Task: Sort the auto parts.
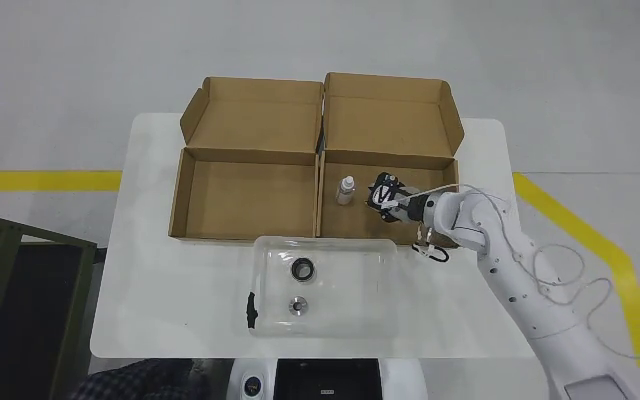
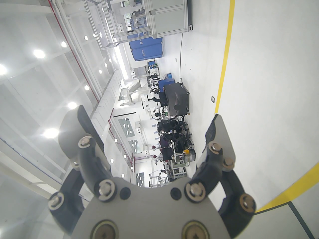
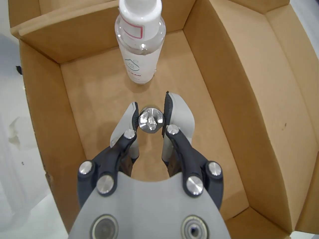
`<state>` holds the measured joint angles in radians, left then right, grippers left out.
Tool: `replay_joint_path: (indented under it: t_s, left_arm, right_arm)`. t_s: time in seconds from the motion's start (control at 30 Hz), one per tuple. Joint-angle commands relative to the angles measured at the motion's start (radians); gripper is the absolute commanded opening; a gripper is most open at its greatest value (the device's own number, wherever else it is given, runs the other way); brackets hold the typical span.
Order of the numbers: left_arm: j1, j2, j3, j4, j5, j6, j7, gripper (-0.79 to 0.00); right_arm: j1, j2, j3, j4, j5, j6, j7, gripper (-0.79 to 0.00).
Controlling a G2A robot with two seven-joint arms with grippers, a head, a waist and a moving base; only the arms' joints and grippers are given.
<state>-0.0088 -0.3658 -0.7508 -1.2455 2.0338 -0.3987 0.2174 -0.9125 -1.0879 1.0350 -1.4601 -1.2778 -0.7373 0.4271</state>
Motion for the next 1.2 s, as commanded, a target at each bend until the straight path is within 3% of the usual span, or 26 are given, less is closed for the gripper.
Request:
replay_joint_path:
  t_s: [0.0, 0.2, 0.47, 0.67, 1.17]
  left_arm:
    - [0.000, 0.000, 0.000, 0.000, 0.000, 0.000, 0.000, 0.000]
    - [0.000, 0.000, 0.000, 0.000, 0.000, 0.000, 0.000, 0.000]
    - [0.000, 0.000, 0.000, 0.000, 0.000, 0.000, 0.000, 0.000]
    - [0.000, 0.000, 0.000, 0.000, 0.000, 0.000, 0.000, 0.000]
    - [0.000, 0.000, 0.000, 0.000, 0.000, 0.000, 0.000, 0.000]
  right_arm:
    - [0.007, -0.003, -0.012, 0.016, 0.000, 0.003, 0.004, -0.702]
    - [0.024, -0.012, -0.039, 0.045, -0.002, 0.015, -0.004, -0.653]
    - [0.045, -0.022, -0.060, 0.048, 0.000, 0.026, -0.004, -0.422]
    - [0.040, -0.014, -0.022, -0.003, 0.005, 0.026, -0.004, -0.369]
    - [-0.136, 0.034, 0.162, -0.375, 0.069, -0.017, 0.034, -0.397]
